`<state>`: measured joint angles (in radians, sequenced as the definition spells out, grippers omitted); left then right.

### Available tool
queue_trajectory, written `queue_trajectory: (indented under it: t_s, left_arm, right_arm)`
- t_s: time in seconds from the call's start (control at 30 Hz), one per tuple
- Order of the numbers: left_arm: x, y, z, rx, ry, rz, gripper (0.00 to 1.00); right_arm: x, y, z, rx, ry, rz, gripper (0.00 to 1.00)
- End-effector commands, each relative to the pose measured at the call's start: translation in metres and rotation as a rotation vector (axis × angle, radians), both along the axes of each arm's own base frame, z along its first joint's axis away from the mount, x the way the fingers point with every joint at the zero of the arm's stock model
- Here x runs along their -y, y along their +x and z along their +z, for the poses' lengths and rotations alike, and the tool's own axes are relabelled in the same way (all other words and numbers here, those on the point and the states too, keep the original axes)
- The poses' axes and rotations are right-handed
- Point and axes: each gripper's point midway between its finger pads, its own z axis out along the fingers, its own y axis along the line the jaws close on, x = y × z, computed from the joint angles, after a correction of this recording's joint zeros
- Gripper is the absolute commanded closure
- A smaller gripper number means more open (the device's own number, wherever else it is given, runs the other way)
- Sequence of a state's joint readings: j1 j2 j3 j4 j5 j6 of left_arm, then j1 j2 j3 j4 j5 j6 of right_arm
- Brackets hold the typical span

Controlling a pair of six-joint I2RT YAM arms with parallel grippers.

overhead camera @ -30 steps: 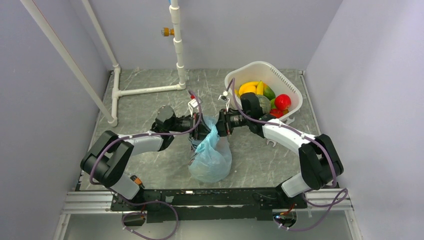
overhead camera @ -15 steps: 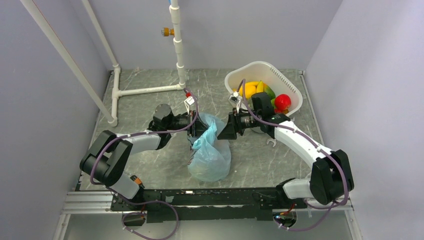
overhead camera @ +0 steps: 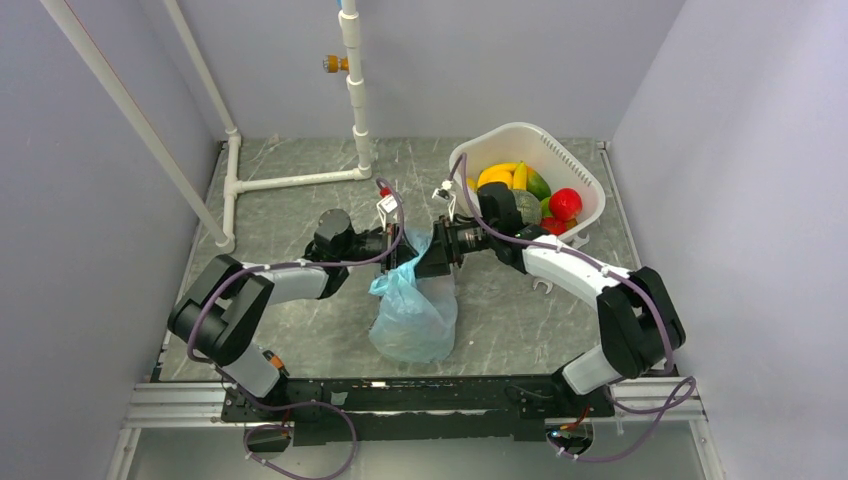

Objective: Place the fake fruits into the plastic bag and tie a complex knot

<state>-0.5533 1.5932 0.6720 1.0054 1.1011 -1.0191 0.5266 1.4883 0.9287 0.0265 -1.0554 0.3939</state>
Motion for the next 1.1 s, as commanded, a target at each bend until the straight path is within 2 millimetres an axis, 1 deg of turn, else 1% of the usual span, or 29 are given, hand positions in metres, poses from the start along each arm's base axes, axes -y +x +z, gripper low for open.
queue_trajectory:
  t_s: [0.0, 0.03, 0.13, 0.23, 0.3, 0.4, 0.43, 0.5, 0.63, 0.67, 0.73, 0.83, 0.87, 0.97, 1.07]
  left_arm:
    - [0.013, -0.004, 0.020, 0.073, -0.059, -0.034, 1.00]
    - [0.014, -0.005, 0.017, 0.063, -0.055, -0.035, 1.00]
    - [0.014, -0.006, 0.012, 0.053, -0.046, -0.036, 1.00]
    - [0.014, -0.008, 0.008, 0.044, -0.032, -0.049, 1.00]
    - [0.010, -0.007, 0.009, 0.048, -0.031, -0.045, 1.00]
    - [0.005, -0.004, 0.010, 0.053, -0.033, -0.024, 1.00]
    - [0.004, -0.004, 0.010, 0.056, -0.031, -0.021, 1.00]
    - [0.003, -0.001, 0.012, 0.064, -0.035, -0.013, 1.00]
    - [0.004, 0.001, 0.015, 0.069, -0.043, -0.016, 1.00]
    - [0.004, 0.001, 0.015, 0.069, -0.043, -0.019, 1.00]
    - [0.004, 0.000, 0.016, 0.071, -0.045, -0.024, 1.00]
    - [0.004, 0.000, 0.017, 0.077, -0.050, -0.027, 1.00]
    - [0.005, 0.000, 0.017, 0.077, -0.051, -0.027, 1.00]
    - [0.006, 0.000, 0.019, 0.080, -0.055, -0.034, 1.00]
    - [0.007, 0.000, 0.018, 0.082, -0.054, -0.037, 1.00]
  right_arm:
    - [-0.026, 0.018, 0.035, 0.119, 0.111, -0.007, 0.26]
    - [-0.030, 0.017, 0.041, 0.120, 0.125, -0.001, 0.27]
    - [-0.037, 0.015, 0.046, 0.144, 0.151, 0.010, 0.31]
    - [-0.032, 0.010, 0.042, 0.145, 0.133, 0.024, 0.28]
    - [-0.020, 0.008, 0.037, 0.153, 0.094, 0.019, 0.21]
    - [0.007, 0.003, 0.030, 0.161, 0.025, 0.012, 0.10]
    - [0.016, 0.000, 0.031, 0.173, 0.006, 0.010, 0.08]
    - [0.030, -0.004, 0.035, 0.194, -0.017, 0.000, 0.07]
    - [0.047, -0.016, 0.046, 0.210, -0.046, -0.005, 0.07]
    - [0.051, -0.019, 0.044, 0.201, -0.055, -0.009, 0.08]
    - [0.061, -0.021, 0.039, 0.187, -0.069, -0.017, 0.19]
    - [0.067, -0.021, 0.027, 0.162, -0.085, -0.023, 0.45]
    - [0.067, -0.020, 0.023, 0.156, -0.092, -0.026, 0.50]
    - [0.062, -0.011, 0.017, 0.149, -0.084, -0.036, 0.54]
    - [0.056, -0.005, 0.020, 0.127, -0.046, -0.047, 0.54]
